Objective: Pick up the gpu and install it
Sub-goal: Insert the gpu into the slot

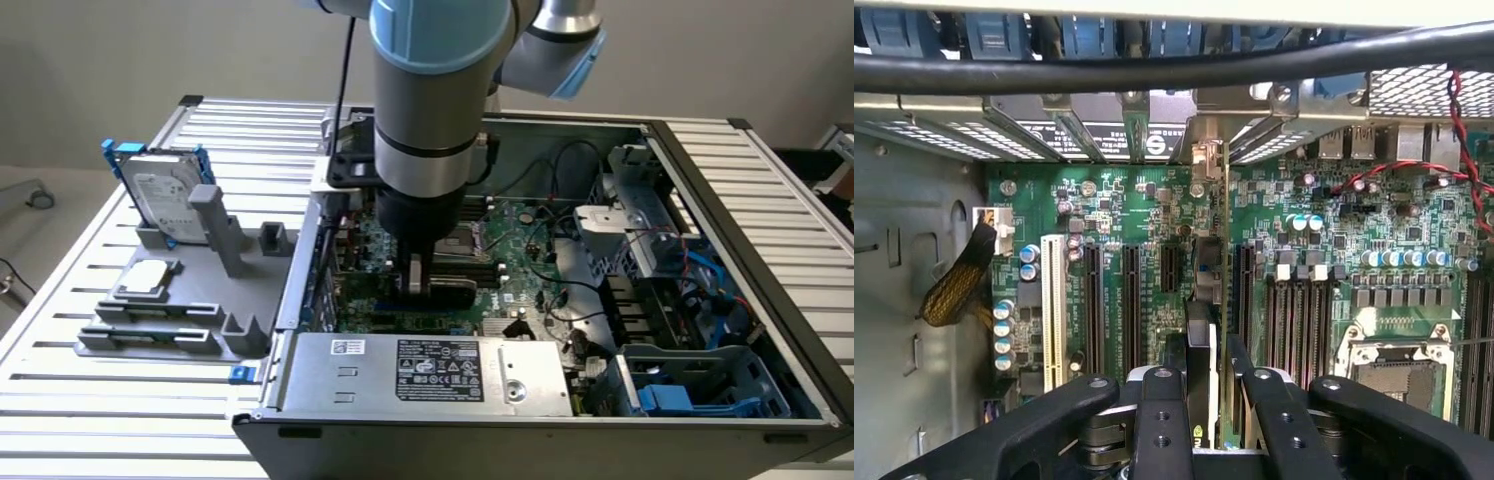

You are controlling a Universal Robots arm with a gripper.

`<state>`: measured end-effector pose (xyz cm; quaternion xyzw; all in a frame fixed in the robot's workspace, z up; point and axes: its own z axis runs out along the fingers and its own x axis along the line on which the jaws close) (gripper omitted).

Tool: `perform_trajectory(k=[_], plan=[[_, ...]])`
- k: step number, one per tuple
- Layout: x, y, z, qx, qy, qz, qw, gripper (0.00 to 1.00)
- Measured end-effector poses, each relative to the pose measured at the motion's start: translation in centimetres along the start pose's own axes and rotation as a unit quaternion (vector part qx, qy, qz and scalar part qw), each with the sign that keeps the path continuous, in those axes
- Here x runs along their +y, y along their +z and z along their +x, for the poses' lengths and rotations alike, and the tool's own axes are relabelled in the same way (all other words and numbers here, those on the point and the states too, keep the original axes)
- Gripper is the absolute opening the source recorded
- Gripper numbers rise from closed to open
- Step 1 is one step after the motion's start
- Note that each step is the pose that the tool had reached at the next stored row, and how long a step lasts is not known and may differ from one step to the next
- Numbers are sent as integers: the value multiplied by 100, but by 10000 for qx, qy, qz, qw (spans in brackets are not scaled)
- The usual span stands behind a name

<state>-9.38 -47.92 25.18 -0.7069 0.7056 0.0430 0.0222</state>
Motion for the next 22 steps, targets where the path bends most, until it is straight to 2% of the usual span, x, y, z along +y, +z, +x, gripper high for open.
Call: perform_trajectory(k=[6,8,9,10,12,13,14,22], plan=[[-9,12,1,-2,-1,-6,10000,26],[-14,9,-1,-13,0,-12,10000,27],[-14,2,-2,-10,1,-17,10000,33],[-13,-4,-2,-8,2,-19,10000,33],[-14,-10,-2,-8,1,-20,10000,46],[-14,-19,-2,-8,1,-21,10000,46],[-13,-37,-4,-9,1,-21,10000,52],[-3,-386,-36,-14,1,-21,10000,52]])
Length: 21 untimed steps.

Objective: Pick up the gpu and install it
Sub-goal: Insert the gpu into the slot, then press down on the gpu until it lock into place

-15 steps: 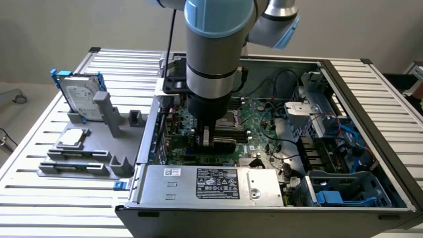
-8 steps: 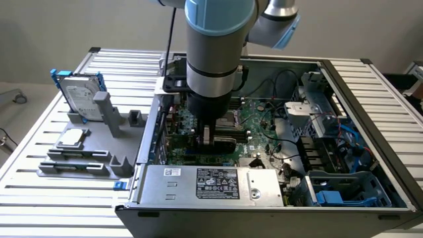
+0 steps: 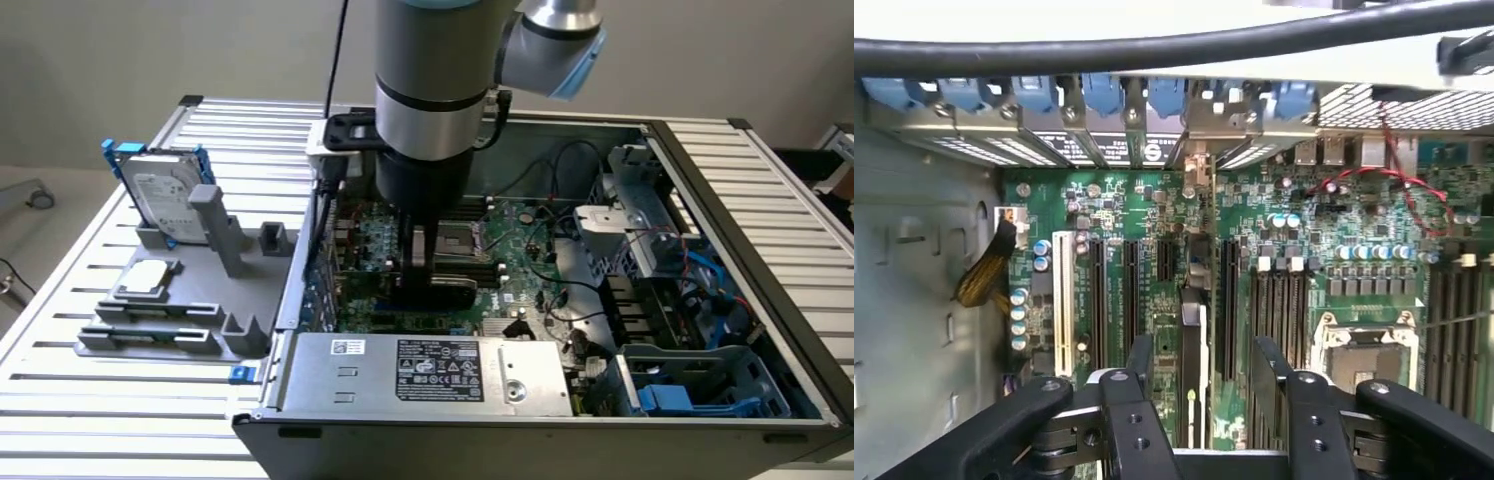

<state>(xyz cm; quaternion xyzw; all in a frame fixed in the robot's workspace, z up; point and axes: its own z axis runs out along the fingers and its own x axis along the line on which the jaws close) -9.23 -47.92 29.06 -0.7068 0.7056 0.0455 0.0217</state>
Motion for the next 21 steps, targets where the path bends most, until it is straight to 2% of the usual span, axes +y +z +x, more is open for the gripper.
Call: perform_trajectory(k=[4,21], plan=[[5,-155,-14,-4,-1,-1,10000,52],[4,-149,-13,-8,-1,3,10000,52]])
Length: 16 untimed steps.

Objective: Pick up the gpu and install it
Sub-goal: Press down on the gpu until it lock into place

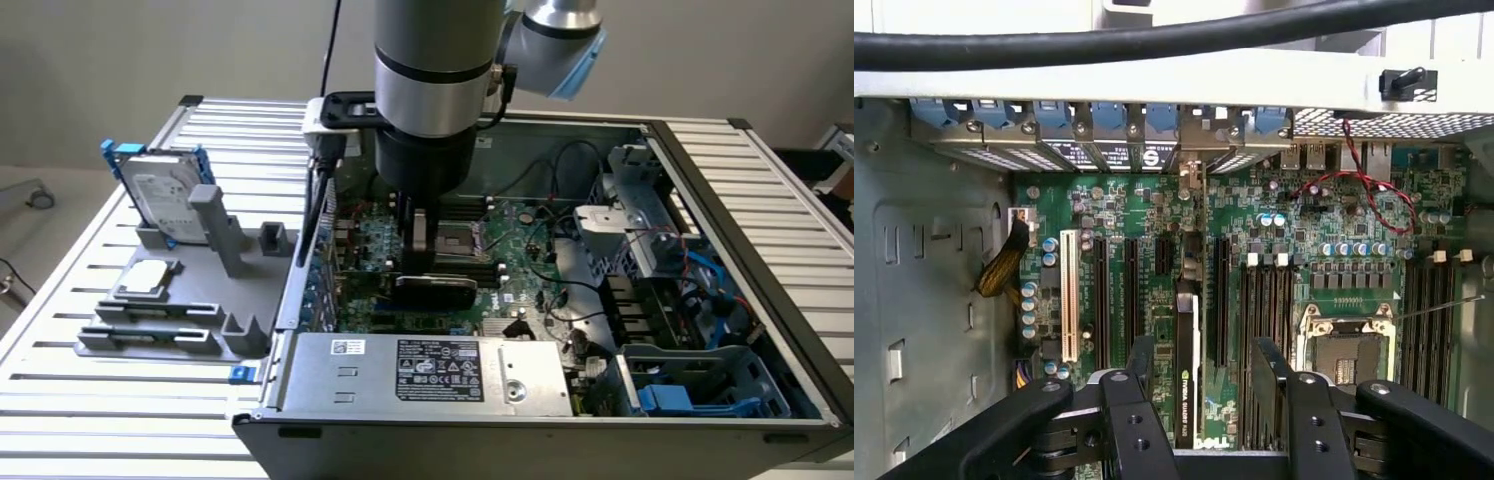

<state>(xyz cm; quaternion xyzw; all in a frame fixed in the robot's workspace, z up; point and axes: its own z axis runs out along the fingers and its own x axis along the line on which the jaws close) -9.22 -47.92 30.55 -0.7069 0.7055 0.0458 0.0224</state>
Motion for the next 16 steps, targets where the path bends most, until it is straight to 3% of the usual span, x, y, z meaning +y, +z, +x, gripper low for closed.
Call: perform_trajectory(k=[4,5,8,10,11,12,16], plan=[[-22,12,1,-9,0,1,10000,50],[-28,14,2,-10,0,0,10000,44],[-34,25,2,-14,2,2,10000,37],[-35,44,-1,-14,2,1,10000,25],[-35,60,-5,-12,3,0,10000,25],[-36,80,-14,-12,2,0,10000,14],[-28,159,-64,-14,2,1,10000,11]])
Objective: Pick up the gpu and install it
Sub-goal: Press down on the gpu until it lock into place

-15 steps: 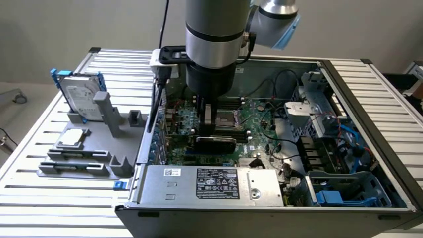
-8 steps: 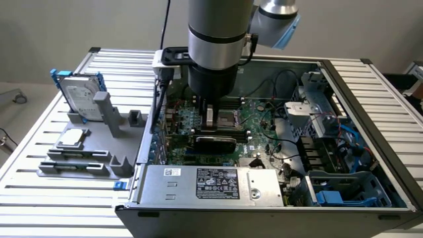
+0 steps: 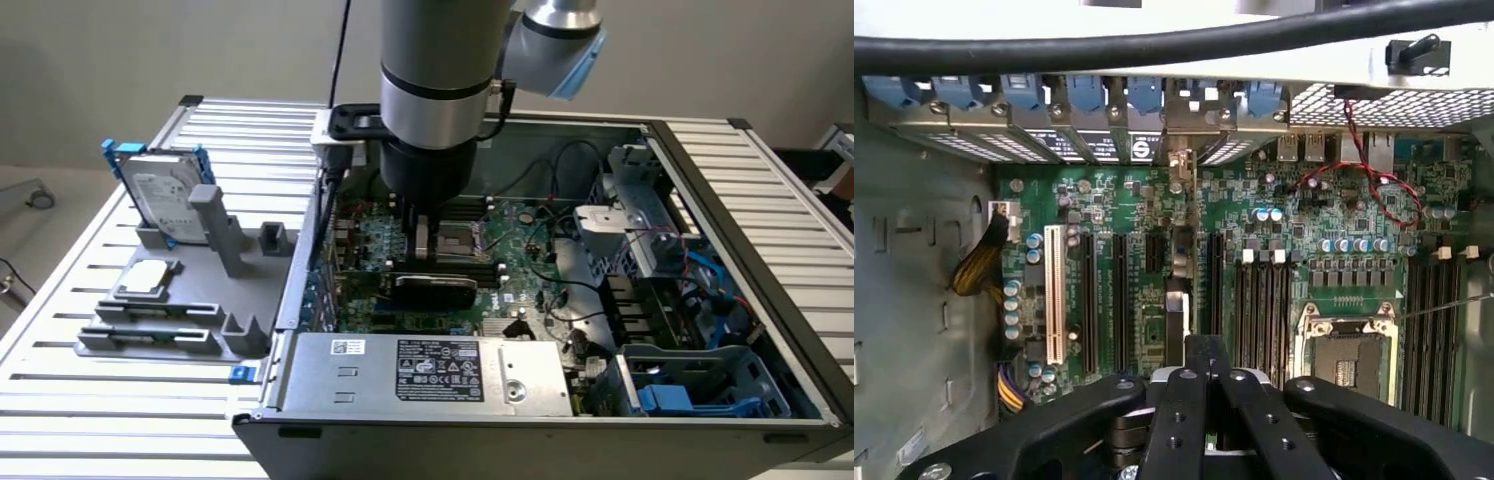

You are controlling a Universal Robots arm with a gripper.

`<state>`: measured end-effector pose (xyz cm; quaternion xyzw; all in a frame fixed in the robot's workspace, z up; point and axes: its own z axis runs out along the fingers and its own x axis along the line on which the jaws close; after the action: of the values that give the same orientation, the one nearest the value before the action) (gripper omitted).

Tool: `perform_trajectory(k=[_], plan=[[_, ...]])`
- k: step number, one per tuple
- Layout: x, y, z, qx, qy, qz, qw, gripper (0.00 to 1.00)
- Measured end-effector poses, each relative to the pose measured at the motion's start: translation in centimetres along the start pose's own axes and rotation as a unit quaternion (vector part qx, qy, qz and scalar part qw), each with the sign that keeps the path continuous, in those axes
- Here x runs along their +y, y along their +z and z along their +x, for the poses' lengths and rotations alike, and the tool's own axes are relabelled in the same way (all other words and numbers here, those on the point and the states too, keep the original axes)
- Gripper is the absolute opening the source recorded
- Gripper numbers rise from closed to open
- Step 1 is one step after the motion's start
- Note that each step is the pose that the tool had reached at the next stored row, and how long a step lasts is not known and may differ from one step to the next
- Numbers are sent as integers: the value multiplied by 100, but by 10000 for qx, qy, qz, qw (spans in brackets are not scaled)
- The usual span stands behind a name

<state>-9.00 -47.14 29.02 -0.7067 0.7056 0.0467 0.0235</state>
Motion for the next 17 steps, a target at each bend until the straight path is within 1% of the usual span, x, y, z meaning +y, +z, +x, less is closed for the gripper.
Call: perform_trajectory(k=[3,8,14,17], plan=[[34,56,-1,1,0,-1,10000,11],[35,78,4,0,0,-3,10000,11],[32,164,14,-1,-3,-3,10000,11],[31,185,16,0,-5,-4,10000,11]])
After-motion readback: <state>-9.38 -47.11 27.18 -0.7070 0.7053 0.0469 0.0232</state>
